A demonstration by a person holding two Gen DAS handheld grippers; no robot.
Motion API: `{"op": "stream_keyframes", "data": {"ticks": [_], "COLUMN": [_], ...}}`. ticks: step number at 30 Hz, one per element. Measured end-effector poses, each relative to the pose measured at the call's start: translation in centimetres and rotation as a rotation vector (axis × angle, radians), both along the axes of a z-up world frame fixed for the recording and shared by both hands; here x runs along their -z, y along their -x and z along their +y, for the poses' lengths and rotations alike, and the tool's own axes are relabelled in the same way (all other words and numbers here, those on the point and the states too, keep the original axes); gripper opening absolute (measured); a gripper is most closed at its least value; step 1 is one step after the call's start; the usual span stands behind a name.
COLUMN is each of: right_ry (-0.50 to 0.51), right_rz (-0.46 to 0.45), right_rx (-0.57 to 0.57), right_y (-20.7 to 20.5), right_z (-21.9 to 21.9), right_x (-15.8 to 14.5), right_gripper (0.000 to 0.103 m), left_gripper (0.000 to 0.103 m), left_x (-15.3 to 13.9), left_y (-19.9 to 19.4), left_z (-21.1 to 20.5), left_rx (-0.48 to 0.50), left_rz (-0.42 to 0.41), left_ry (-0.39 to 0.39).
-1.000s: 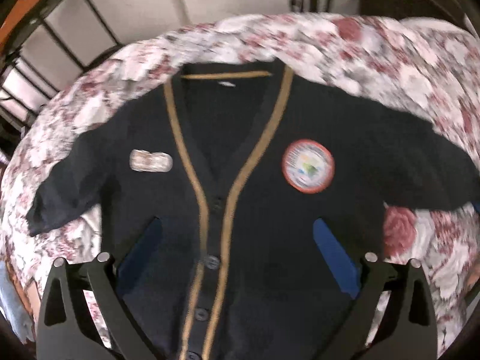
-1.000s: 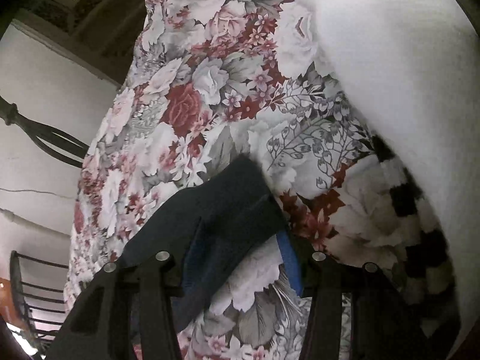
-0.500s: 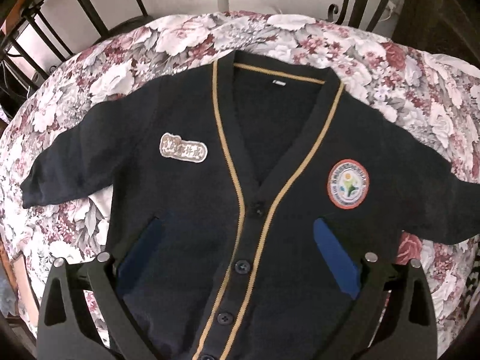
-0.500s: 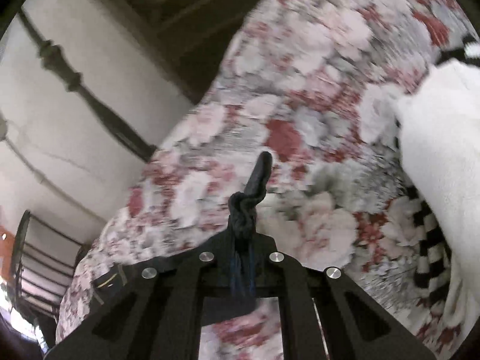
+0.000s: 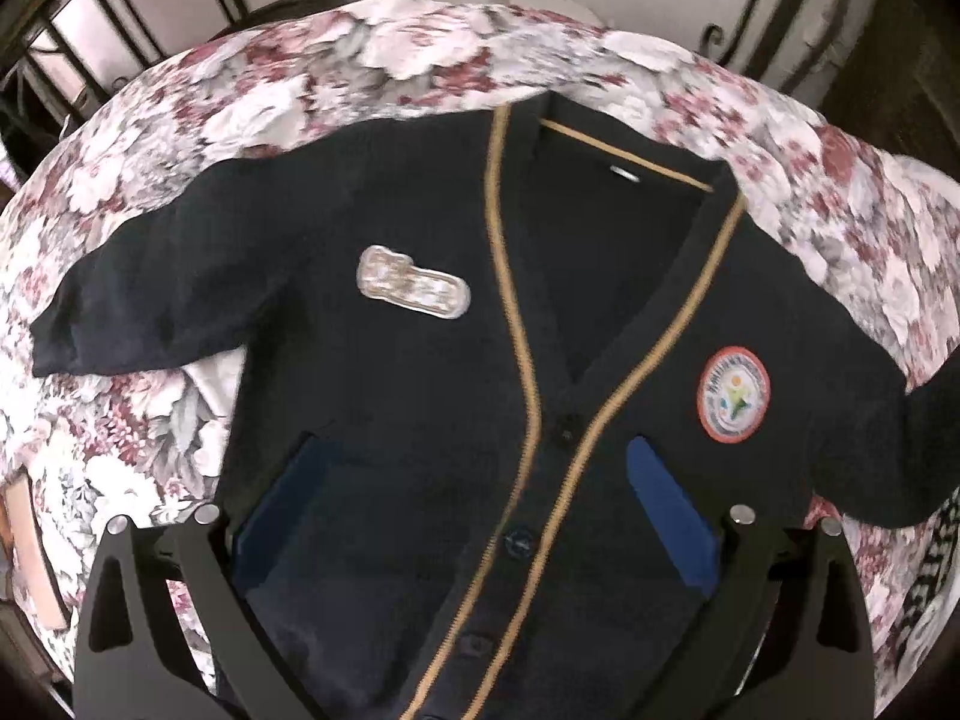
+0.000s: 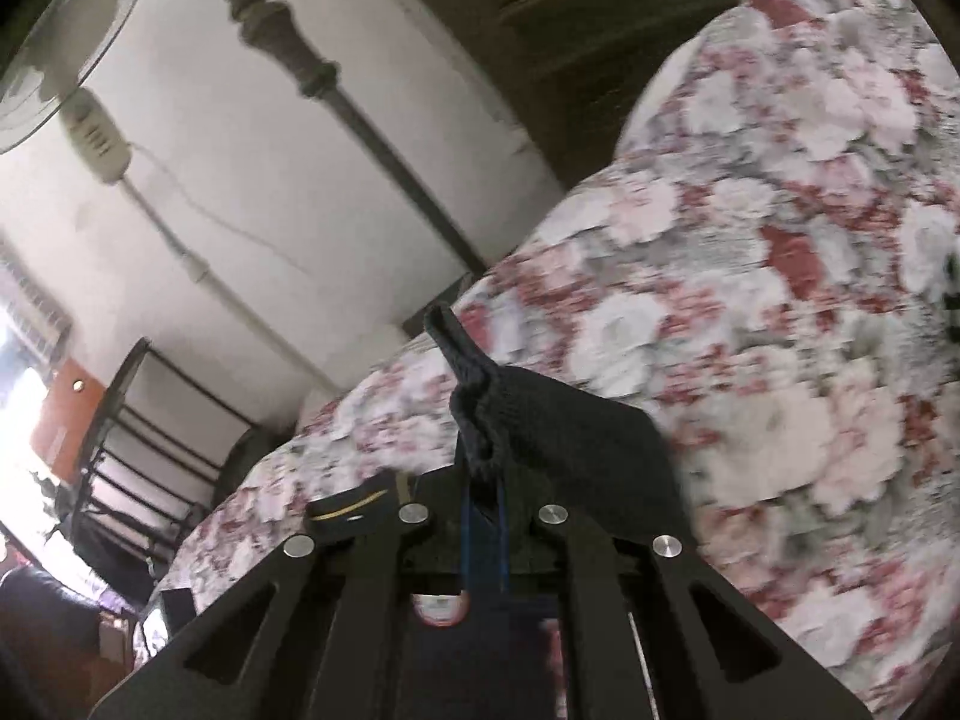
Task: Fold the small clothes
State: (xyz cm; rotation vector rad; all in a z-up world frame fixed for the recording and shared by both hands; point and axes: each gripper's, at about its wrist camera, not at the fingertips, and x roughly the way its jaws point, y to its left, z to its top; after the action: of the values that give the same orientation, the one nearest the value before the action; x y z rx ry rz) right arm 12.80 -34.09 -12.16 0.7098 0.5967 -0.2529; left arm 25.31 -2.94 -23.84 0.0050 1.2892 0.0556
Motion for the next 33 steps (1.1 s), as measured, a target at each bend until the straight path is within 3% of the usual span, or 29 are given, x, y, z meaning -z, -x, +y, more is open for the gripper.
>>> {"op": "stream_keyframes", "data": {"ticks": [5,11,18,21,24,28,33], "right_ry": [-0.028,-0.042,-0.011,-0.002,-0.012,-0.056,-0.071], "right_rz": [-0.024,-0.032,0.023,0.063,0.091,0.099,0.139], "right_rx": [-0.066,-0.167,-0.302,-0.331,-0.336,-0.353,-0.427], "right_y": [-2.6,-5.8,-10.0,-11.1,-11.2,-11.2,-13.3], "right_z": [3.8,9.0,15.3,17.0,17.4,17.5,19.5], "right_x": [-0.1,0.1,2.0,3.7,5.4,6.8,8.4], "right_gripper": [0.007,0.007,0.007,0.007,0.007,0.007,0.007], "left_gripper": [0.098,0.098,0.098,0.098,0.098,0.098,0.098], "left_x": [-0.8,-3.5,-6.0,-5.2,-2.4,2.0,2.1], "left_y": [-0.3,-0.3,0.4,0.2,-0.8,-2.9,-3.5], "left_z": [2.3,6.1,9.7,9.5,8.8,8.9,10.5], "left_rx": [-0.085,-0.224,-0.349,-0.336,-0.294,-0.293,-0.355], "left_rz": [-0.017,-0.113,-0.203,-0.181,-0.111,0.025,-0.005], "left_ry": [0.019,0.0,0.041,0.036,0.038,0.191,0.217]}}
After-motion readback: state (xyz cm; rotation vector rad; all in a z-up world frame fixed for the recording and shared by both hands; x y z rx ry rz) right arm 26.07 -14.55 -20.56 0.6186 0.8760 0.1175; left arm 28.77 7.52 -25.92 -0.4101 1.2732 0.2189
